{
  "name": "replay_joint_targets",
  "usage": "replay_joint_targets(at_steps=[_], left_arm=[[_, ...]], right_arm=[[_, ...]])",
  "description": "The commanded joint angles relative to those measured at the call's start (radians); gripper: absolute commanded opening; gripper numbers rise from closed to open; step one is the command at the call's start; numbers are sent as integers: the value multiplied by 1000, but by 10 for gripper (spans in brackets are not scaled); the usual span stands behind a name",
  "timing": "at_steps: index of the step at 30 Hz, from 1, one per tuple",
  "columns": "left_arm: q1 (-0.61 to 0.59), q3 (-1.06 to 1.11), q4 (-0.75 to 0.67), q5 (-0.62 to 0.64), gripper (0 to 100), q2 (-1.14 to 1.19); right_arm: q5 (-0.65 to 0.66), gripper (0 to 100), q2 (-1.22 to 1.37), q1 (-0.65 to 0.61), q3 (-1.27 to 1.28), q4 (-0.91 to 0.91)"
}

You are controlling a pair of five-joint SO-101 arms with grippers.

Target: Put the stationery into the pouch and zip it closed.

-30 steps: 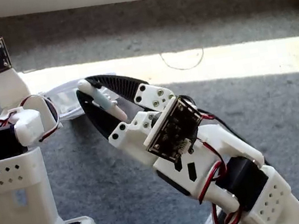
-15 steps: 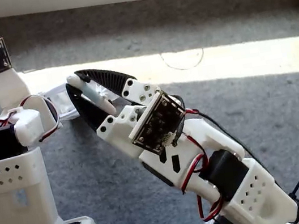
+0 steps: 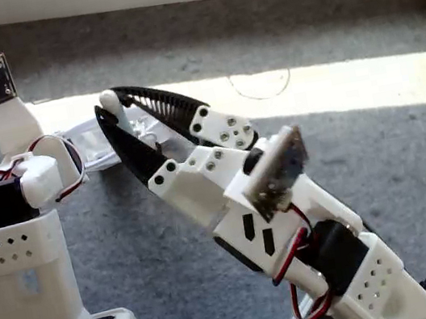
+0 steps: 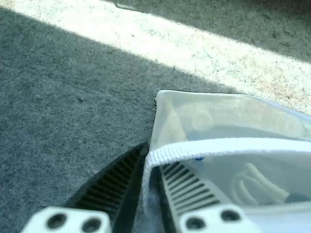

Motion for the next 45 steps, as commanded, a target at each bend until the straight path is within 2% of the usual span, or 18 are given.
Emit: replay_joint_targets(at_steps=[1, 8, 19, 27, 45], left_arm=[[-16, 10, -14, 0, 30, 1], [-16, 10, -14, 0, 30, 1], [-16, 10, -14, 0, 30, 1], [-16, 10, -14, 0, 30, 2], [-16, 10, -15, -20, 29, 4]], right_arm=[[-20, 5, -36, -12, -19, -73], [-18, 5, -33, -10, 8, -203], [-18, 5, -10, -4, 88, -209], [-20, 5, 104, 77, 160, -435], [-18, 5, 156, 114, 237, -441]])
